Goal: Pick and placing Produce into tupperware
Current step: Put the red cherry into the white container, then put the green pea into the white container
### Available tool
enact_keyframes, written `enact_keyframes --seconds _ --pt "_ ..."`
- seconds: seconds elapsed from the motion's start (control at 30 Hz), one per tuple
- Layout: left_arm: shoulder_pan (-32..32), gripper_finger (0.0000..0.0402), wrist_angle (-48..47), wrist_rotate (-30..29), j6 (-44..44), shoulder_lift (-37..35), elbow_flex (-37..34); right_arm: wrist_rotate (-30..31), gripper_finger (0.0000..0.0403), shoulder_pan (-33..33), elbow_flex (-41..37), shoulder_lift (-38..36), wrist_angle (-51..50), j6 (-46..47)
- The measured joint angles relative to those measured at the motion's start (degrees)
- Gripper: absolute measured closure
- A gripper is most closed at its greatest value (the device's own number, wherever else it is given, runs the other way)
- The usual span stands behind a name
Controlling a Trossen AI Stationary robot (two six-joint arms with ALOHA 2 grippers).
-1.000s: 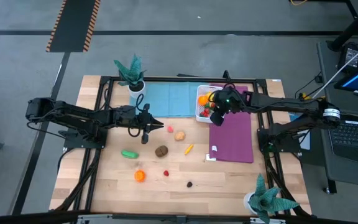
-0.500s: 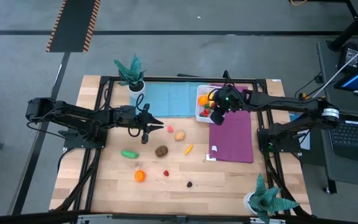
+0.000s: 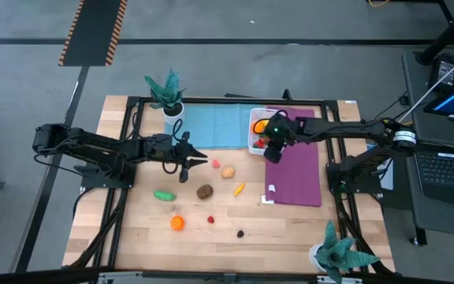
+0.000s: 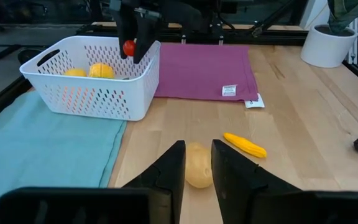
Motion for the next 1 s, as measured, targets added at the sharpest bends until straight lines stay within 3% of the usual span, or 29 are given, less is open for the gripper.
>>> enact_keyframes --seconds 0.57,1.0 --pt "-1.54 0.0372 -0.21 0.00 -0.04 0.00 0.00 0.00 0.0289 0.00 0.00 0.74 -2.38 1.09" --pt "-1.54 0.0396 -1.90 0.00 0.00 0.00 0.00 0.16 0.0198 0.00 0.00 0.74 -2.00 1.12"
